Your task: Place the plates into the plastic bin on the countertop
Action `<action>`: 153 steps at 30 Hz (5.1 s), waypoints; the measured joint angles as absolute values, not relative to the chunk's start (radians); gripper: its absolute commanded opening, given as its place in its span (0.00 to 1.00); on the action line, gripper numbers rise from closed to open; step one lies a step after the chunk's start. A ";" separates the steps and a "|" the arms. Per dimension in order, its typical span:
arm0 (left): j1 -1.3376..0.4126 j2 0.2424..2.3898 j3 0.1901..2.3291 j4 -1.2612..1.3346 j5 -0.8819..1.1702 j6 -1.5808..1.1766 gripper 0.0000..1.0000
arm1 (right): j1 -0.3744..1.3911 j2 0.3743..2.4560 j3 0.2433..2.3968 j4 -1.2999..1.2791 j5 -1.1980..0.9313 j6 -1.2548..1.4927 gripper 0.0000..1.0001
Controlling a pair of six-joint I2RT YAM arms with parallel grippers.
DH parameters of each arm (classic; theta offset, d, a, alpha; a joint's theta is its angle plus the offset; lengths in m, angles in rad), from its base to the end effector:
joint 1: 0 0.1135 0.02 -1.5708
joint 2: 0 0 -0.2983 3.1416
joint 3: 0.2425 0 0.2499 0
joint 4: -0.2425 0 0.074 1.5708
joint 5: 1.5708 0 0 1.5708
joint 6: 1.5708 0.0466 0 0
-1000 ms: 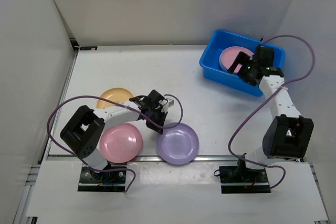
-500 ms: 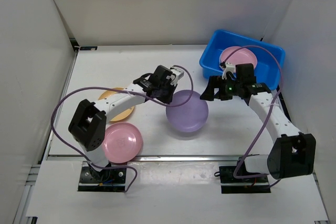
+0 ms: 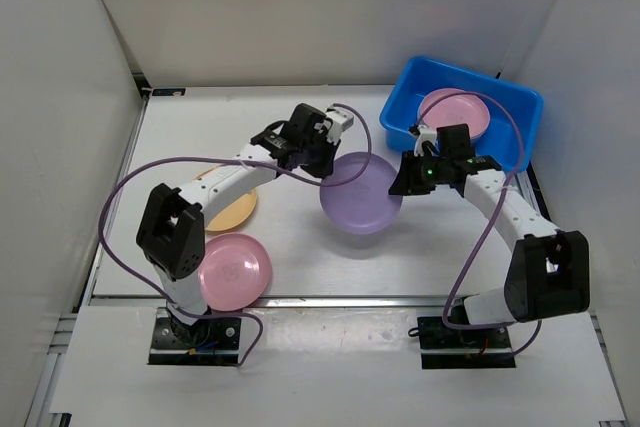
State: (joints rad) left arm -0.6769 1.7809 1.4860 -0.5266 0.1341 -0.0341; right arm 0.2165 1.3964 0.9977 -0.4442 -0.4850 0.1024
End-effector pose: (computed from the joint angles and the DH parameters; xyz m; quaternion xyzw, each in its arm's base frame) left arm 0.3185 -0.2639 0.3042 0.3166 0.8733 -0.1855 0.3206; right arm 0.2803 0.0839 0.2824 -0.1371 0.9008 0.2764 0.3055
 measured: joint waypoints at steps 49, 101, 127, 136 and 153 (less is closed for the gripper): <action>0.245 1.598 1.008 -0.569 -0.058 -0.655 0.99 | -0.174 2.106 1.858 -0.604 0.091 0.793 0.99; -0.280 1.510 1.201 -0.286 0.278 -0.378 0.10 | 0.459 1.834 1.540 -0.366 -0.466 0.228 0.04; -0.608 1.463 1.011 -0.694 0.035 -0.423 0.99 | -0.223 1.922 1.749 -0.524 -0.066 0.575 0.03; -0.676 1.455 0.926 -0.795 0.009 -0.516 0.99 | -0.200 2.145 1.883 -0.559 -0.030 0.669 0.48; -0.715 1.509 0.873 -0.867 -0.049 -0.630 0.54 | -0.191 1.908 1.803 -0.584 0.118 0.682 0.99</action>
State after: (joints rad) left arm -0.7151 1.5085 0.8734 -0.8669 -0.0494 -0.6304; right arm -0.1909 1.9079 1.8030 -0.5838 0.1177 0.6815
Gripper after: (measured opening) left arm 0.640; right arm 0.987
